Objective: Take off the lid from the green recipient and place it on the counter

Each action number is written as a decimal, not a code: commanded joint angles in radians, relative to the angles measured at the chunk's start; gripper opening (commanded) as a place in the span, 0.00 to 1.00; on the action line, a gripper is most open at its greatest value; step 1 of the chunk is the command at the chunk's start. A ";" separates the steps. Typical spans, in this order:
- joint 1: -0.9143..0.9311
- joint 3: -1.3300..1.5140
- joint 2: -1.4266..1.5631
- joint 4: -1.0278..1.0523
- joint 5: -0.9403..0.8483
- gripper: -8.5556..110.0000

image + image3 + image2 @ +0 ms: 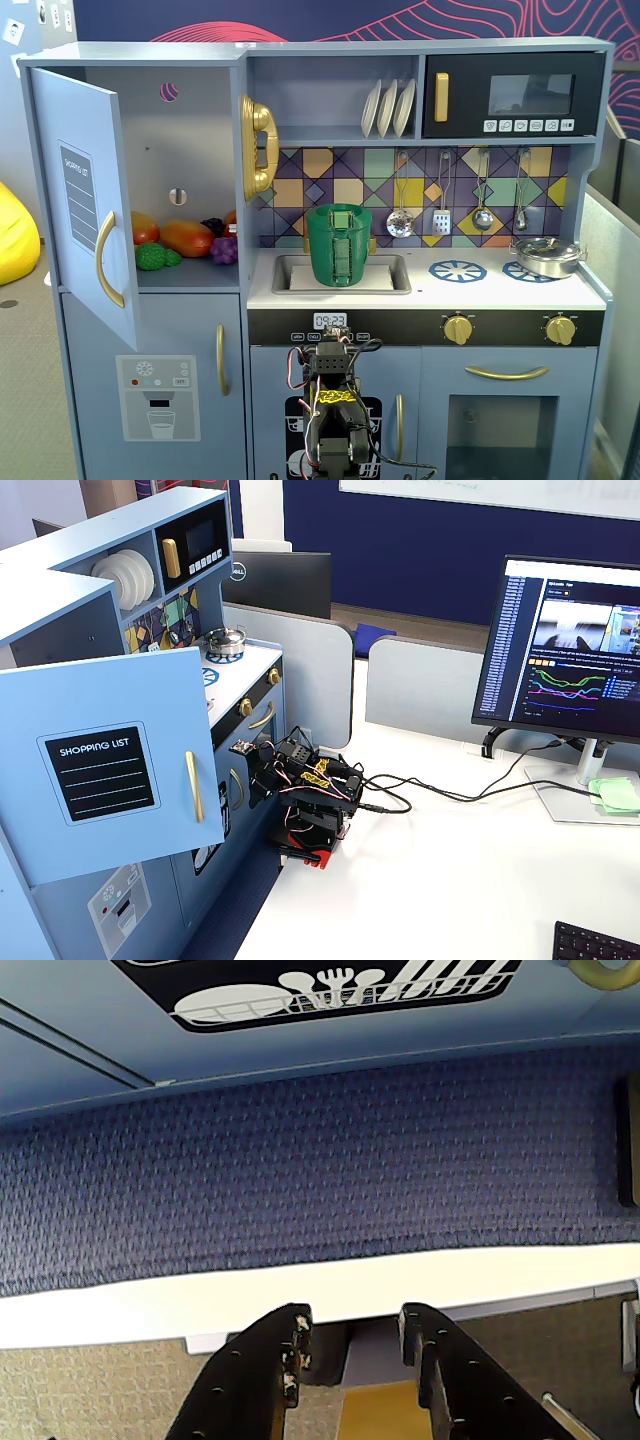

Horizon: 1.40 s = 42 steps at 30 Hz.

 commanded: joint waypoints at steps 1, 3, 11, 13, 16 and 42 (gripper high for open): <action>0.067 0.051 0.002 0.141 -0.003 0.07; 0.067 0.051 0.002 0.141 -0.003 0.07; 0.075 0.049 0.002 0.063 0.026 0.07; 0.109 0.031 0.000 -0.051 -0.014 0.07; 0.117 -0.029 -0.002 -0.360 0.009 0.08; 0.133 -0.819 -0.535 -1.035 -0.225 0.35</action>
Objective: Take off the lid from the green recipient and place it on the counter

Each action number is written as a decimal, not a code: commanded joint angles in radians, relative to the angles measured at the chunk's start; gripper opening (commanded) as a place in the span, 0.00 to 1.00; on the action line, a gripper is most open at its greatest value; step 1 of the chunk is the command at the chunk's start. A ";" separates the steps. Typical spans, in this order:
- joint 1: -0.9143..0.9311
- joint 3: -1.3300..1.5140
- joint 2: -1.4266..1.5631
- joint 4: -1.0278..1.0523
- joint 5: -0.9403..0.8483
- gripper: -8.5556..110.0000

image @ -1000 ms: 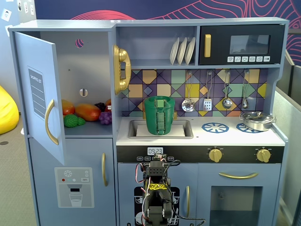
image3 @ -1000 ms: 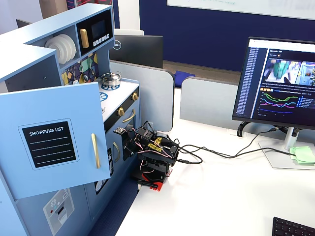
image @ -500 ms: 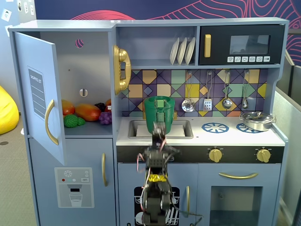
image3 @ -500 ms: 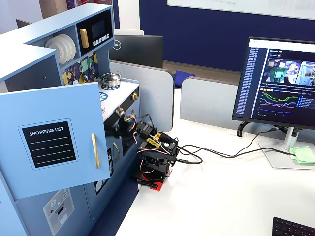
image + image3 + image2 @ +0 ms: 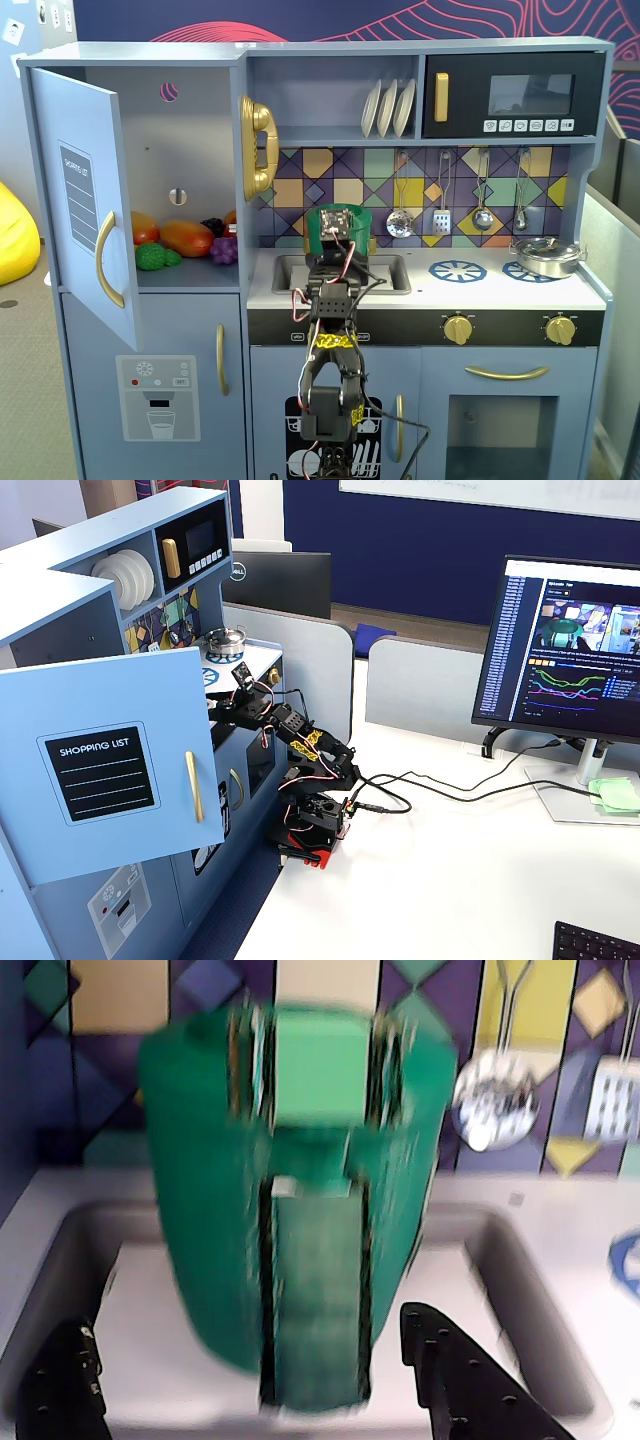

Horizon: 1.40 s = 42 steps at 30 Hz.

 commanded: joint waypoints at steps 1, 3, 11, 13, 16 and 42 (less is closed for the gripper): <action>0.017 -0.129 -0.071 -0.038 -0.031 0.35; 0.023 -0.167 -0.112 -0.054 -0.031 0.35; 0.034 -0.290 -0.262 -0.124 -0.052 0.33; 0.037 -0.333 -0.308 -0.133 -0.054 0.33; 0.038 -0.410 -0.385 -0.147 -0.044 0.33; -0.021 -0.578 -0.558 -0.150 0.026 0.07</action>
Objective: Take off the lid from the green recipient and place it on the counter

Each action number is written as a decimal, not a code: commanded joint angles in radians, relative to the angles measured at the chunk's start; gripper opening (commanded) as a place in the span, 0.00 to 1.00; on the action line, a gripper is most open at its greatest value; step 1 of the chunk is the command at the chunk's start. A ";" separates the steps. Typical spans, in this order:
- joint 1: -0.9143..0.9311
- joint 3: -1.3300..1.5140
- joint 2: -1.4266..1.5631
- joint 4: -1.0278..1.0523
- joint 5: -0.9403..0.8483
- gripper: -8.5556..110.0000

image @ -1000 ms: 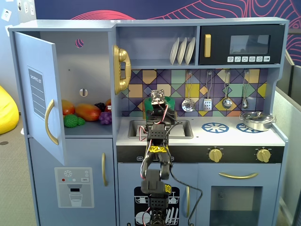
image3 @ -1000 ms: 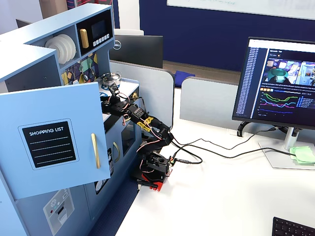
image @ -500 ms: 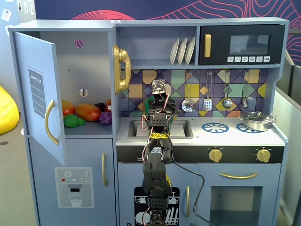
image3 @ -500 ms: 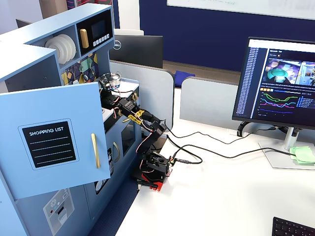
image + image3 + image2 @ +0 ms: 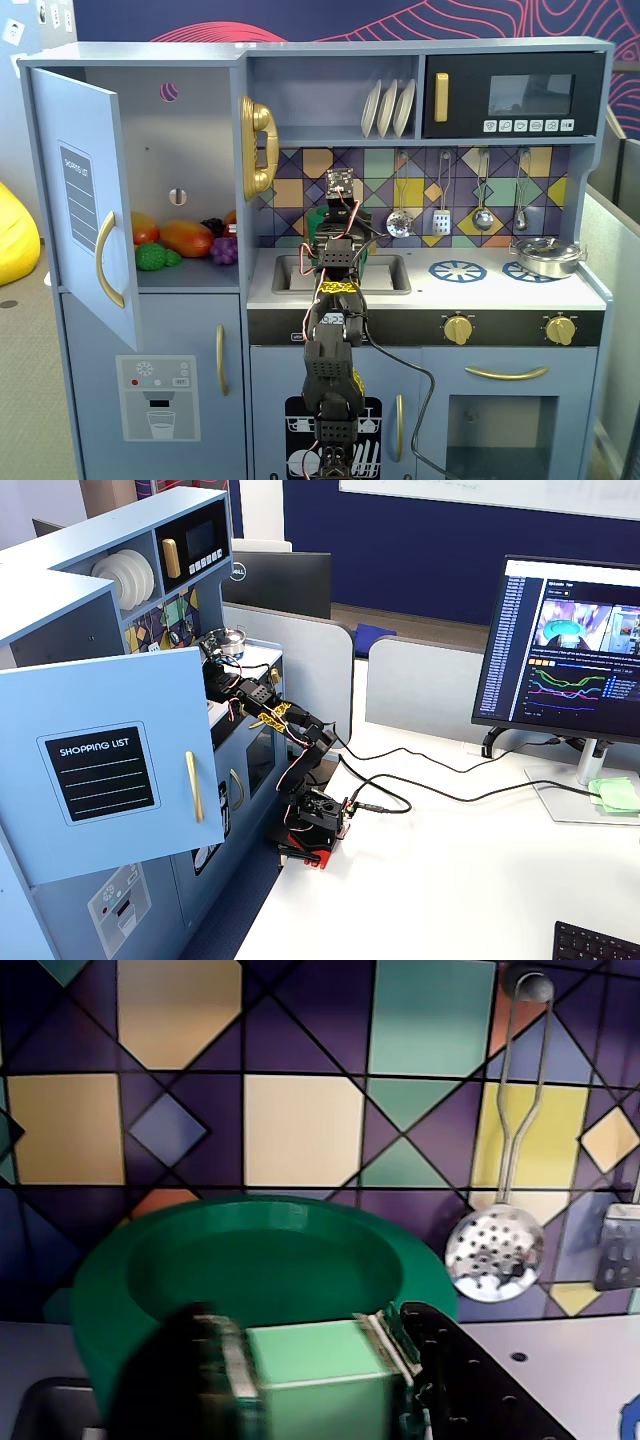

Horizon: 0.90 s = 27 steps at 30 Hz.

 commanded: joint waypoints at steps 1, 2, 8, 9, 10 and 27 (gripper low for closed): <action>-0.034 -0.058 0.006 -0.029 0.015 0.07; -0.040 -0.061 0.006 -0.043 0.021 0.07; -0.048 -0.133 -0.008 -0.104 0.014 0.07; -0.041 -0.155 -0.009 -0.107 0.011 0.07; -0.035 -0.175 -0.009 -0.112 0.009 0.07; 0.465 -0.067 0.052 -0.097 0.057 0.07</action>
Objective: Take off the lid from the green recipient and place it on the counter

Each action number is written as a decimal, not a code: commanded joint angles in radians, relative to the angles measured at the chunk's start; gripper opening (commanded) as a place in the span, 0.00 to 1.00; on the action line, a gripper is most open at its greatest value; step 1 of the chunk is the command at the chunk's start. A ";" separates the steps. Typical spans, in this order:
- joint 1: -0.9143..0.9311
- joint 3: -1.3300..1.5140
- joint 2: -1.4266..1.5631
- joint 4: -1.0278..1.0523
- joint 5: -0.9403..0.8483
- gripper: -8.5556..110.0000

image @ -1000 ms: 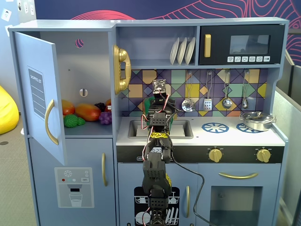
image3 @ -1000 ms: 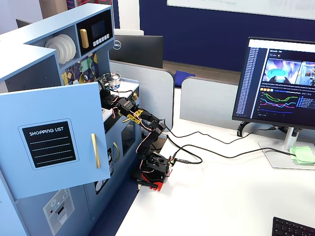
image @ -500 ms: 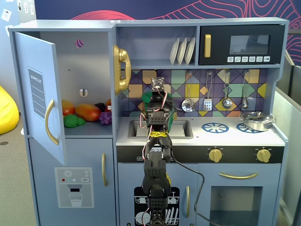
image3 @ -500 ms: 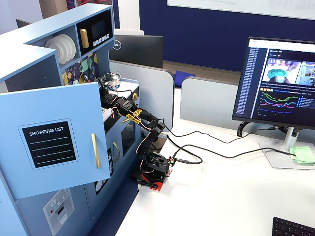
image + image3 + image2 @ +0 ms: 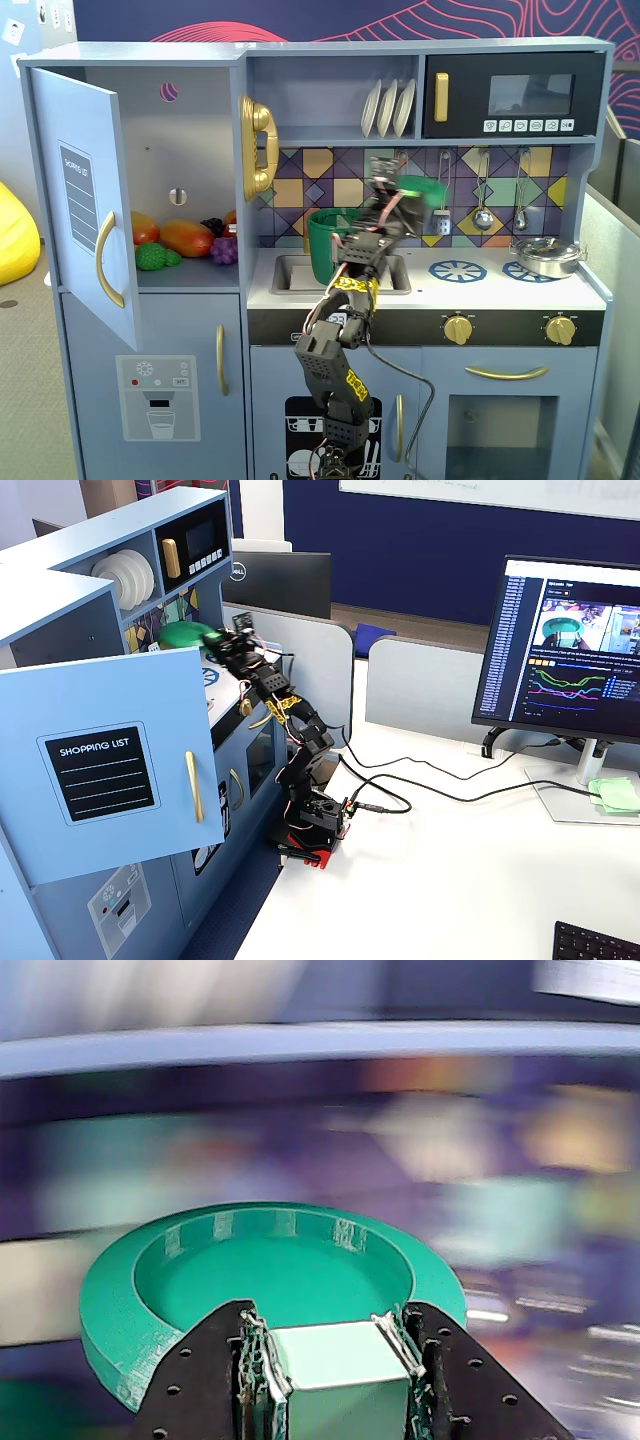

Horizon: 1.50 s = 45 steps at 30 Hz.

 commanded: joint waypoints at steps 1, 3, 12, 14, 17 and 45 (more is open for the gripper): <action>0.074 0.051 0.058 -0.051 -0.017 0.07; 0.081 0.110 0.043 -0.103 -0.031 0.07; 0.107 0.359 -0.092 -0.413 -0.075 0.07; 0.110 0.367 -0.124 -0.434 -0.074 0.07; 0.114 0.368 -0.172 -0.463 -0.084 0.07; 0.064 0.230 0.025 -0.270 -0.080 0.25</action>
